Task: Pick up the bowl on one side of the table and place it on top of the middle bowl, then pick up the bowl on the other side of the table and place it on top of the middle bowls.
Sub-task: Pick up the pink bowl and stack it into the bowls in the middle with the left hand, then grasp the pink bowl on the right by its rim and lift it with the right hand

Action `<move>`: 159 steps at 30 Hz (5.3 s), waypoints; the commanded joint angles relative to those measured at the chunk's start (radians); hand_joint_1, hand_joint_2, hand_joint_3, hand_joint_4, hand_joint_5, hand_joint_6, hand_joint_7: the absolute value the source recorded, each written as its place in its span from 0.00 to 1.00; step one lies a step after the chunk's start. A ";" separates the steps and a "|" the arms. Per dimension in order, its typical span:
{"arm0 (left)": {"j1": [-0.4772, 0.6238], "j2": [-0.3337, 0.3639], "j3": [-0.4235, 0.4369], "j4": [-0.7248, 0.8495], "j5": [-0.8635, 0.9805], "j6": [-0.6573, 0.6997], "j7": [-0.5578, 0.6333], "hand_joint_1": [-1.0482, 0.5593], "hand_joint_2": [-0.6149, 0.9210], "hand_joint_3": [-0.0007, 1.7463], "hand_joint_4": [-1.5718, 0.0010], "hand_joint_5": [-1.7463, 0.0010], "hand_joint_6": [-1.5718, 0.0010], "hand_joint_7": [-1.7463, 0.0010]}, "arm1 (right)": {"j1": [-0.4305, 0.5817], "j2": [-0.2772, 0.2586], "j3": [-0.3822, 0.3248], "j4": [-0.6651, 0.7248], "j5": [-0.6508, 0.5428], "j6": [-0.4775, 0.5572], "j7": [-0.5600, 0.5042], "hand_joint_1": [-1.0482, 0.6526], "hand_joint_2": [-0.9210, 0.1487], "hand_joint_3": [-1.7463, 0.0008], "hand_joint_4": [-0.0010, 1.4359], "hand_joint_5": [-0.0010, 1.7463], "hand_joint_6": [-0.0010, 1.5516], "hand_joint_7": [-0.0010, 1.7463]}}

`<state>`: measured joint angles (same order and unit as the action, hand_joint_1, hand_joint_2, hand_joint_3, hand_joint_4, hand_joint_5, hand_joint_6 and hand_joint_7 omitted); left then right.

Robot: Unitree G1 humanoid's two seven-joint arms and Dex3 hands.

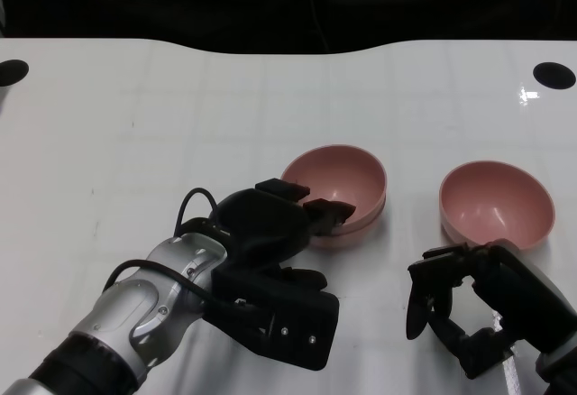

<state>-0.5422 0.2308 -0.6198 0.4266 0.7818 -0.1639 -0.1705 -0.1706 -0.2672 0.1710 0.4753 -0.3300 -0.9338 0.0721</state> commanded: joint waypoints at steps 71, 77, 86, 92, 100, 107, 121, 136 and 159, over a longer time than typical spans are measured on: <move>0.680 0.040 0.580 -0.168 -0.407 -0.727 0.449 0.65 0.54 0.94 0.41 0.00 0.45 0.11 | -0.007 -0.003 -0.042 -0.030 0.020 0.037 -0.043 0.80 0.79 0.11 0.67 0.94 0.65 0.64; 0.677 0.029 0.592 -0.150 -0.409 -0.745 0.436 0.65 0.54 0.94 0.41 0.00 0.45 0.12 | 0.002 0.001 -0.049 -0.050 0.017 0.045 -0.054 0.79 0.77 0.13 0.67 0.92 0.64 0.62; 0.669 0.026 0.593 -0.112 -0.414 -0.781 0.428 0.66 0.54 0.94 0.42 0.00 0.44 0.13 | 0.056 -0.004 -0.070 -0.235 -0.038 0.238 -0.072 0.67 0.61 0.34 0.47 0.69 0.43 0.46; 0.672 0.026 0.595 -0.111 -0.415 -0.784 0.423 0.66 0.54 0.94 0.42 0.00 0.44 0.14 | 0.078 -0.023 -0.079 -0.320 -0.092 0.332 -0.060 0.67 0.60 0.34 0.47 0.68 0.44 0.45; 0.677 0.028 0.597 -0.116 -0.420 -0.776 0.404 0.67 0.54 0.94 0.42 0.01 0.43 0.15 | 0.128 -0.083 -0.095 -0.610 -0.319 0.679 0.006 0.45 0.16 0.98 0.18 0.39 0.23 0.15; 0.674 0.029 0.598 -0.117 -0.419 -0.776 0.395 0.67 0.53 0.96 0.42 0.01 0.43 0.15 | 0.122 -0.109 -0.073 -0.664 -0.368 0.772 0.038 0.44 0.15 0.99 0.17 0.37 0.23 0.13; 0.672 0.028 0.598 -0.115 -0.424 -0.774 0.383 0.66 0.53 0.96 0.42 0.01 0.44 0.15 | 0.083 -0.132 -0.029 -0.682 -0.491 0.896 0.071 0.38 0.13 1.00 0.19 0.30 0.25 0.07; 0.672 0.027 0.599 -0.120 -0.422 -0.772 0.381 0.68 0.52 0.97 0.42 0.00 0.43 0.15 | -0.028 -0.136 0.088 -0.551 -0.692 1.114 0.182 0.32 0.06 1.00 0.23 0.14 0.25 0.01; 0.672 0.021 0.601 -0.119 -0.421 -0.775 0.378 0.66 0.53 0.95 0.43 0.00 0.44 0.15 | -0.176 -0.149 0.205 -0.248 -0.688 1.162 0.156 0.33 0.01 1.00 0.34 0.06 0.28 0.01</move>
<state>0.1290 0.2440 -0.0311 0.3066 0.3650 -0.9393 0.2112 -0.3285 -0.3903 0.3714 0.2160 -1.0250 0.2300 0.2396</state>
